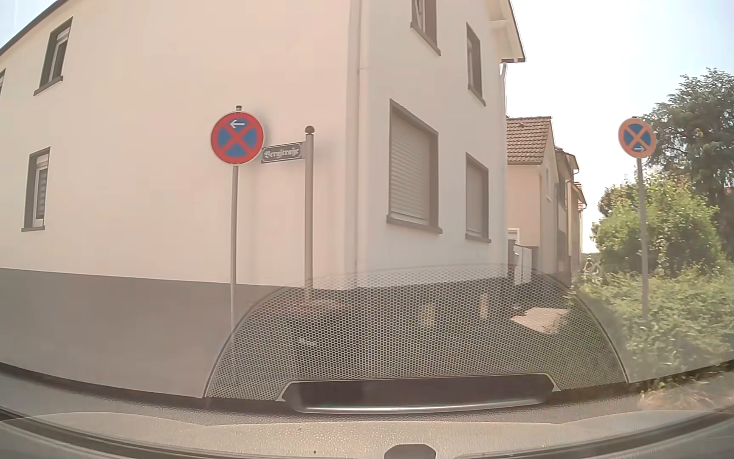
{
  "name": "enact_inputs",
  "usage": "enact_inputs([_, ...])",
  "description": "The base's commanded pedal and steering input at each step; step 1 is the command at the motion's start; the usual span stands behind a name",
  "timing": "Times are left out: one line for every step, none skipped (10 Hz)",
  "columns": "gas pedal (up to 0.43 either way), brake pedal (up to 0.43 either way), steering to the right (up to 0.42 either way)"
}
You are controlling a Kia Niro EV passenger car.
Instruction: Follow the waypoints while adhering to traffic rules and regulations
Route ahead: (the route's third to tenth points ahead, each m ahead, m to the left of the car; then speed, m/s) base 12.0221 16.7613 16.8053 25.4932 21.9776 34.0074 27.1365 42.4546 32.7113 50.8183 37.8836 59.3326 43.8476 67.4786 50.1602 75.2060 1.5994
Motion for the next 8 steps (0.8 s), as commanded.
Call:
enact_inputs([0.0, 0.024, -0.904])
enact_inputs([0.0, 0.024, -0.918])
enact_inputs([0.0, 0.024, -0.933])
enact_inputs([0.0, 0.024, -0.948])
enact_inputs([0.0, 0.024, -0.957])
enact_inputs([0.0, 0.024, -0.965])
enact_inputs([0.0, 0.024, -0.967])
enact_inputs([0.0, 0.024, -0.967])
